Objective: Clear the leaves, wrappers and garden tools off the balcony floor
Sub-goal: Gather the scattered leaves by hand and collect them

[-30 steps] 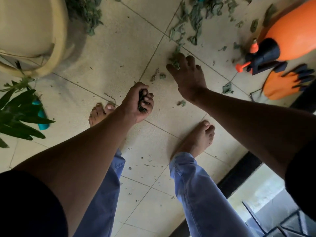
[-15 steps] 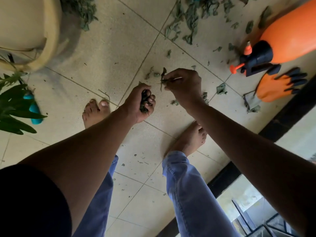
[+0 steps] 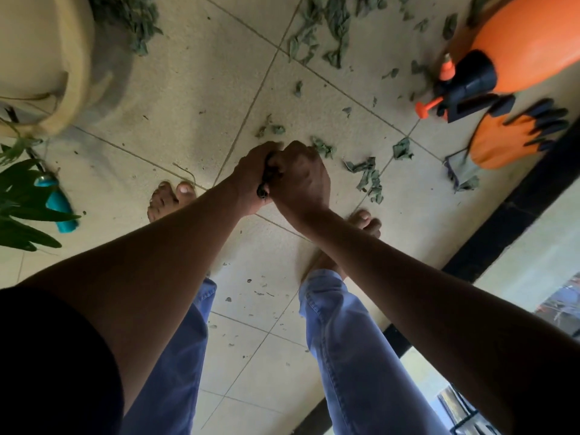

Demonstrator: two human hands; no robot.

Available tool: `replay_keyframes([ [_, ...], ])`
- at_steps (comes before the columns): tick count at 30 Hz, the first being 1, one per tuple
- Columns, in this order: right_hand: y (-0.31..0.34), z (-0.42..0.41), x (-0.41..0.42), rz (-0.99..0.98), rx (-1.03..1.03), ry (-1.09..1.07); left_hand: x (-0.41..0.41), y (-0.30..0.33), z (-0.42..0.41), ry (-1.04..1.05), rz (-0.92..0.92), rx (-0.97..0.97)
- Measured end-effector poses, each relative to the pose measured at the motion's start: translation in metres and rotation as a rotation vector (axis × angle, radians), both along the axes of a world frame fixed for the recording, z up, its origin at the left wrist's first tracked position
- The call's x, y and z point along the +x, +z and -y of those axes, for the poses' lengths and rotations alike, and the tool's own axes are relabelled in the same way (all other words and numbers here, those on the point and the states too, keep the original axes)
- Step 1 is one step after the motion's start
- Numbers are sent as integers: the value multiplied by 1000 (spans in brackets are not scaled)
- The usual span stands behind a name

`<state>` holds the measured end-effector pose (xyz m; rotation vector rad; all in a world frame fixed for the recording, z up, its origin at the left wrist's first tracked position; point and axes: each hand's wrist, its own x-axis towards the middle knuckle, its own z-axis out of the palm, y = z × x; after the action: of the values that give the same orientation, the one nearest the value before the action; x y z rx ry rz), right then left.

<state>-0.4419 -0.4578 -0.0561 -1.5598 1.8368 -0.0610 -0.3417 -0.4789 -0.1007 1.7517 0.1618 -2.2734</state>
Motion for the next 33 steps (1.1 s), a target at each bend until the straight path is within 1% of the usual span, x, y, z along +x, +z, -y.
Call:
replay_keyframes([
  [2,3,3,-4,20,15,55,-2,-2,-1,-6,20,2],
  [4,8,5,-11,58,-5,36,-2,-5,-3,-9,22,12],
  [6,6,5,-22,70,-93,-24,0,-8,-6,25,-3,65],
  [7,2,6,-30,39,-132,-24,1,-9,-7,61,-15,109],
  [9,-15,8,-48,-103,-108,69,4,-12,-9,89,-35,169],
  [11,-35,10,-66,-254,43,231,6,-14,-11,69,-32,193],
  [12,-42,10,-72,-281,119,303,7,-14,-13,58,-25,201],
  [14,-52,6,-77,-250,165,406,10,-15,-16,43,-16,211],
  [17,-58,1,-75,-181,110,506,15,-16,-20,4,-4,219],
  [20,-61,4,-74,-136,84,460,21,-16,-27,-41,8,237],
  [24,-62,10,-82,-101,56,248,29,-18,-35,-45,4,240],
  [26,-60,7,-88,-83,43,199,32,-19,-38,-46,5,238],
  [29,-56,-9,-90,-49,60,239,37,-19,-40,-43,3,232],
  [31,-54,-22,-88,-65,65,306,39,-19,-43,-46,-1,233],
  [33,-55,-31,-85,-86,66,319,39,-18,-46,-46,-5,233],
])
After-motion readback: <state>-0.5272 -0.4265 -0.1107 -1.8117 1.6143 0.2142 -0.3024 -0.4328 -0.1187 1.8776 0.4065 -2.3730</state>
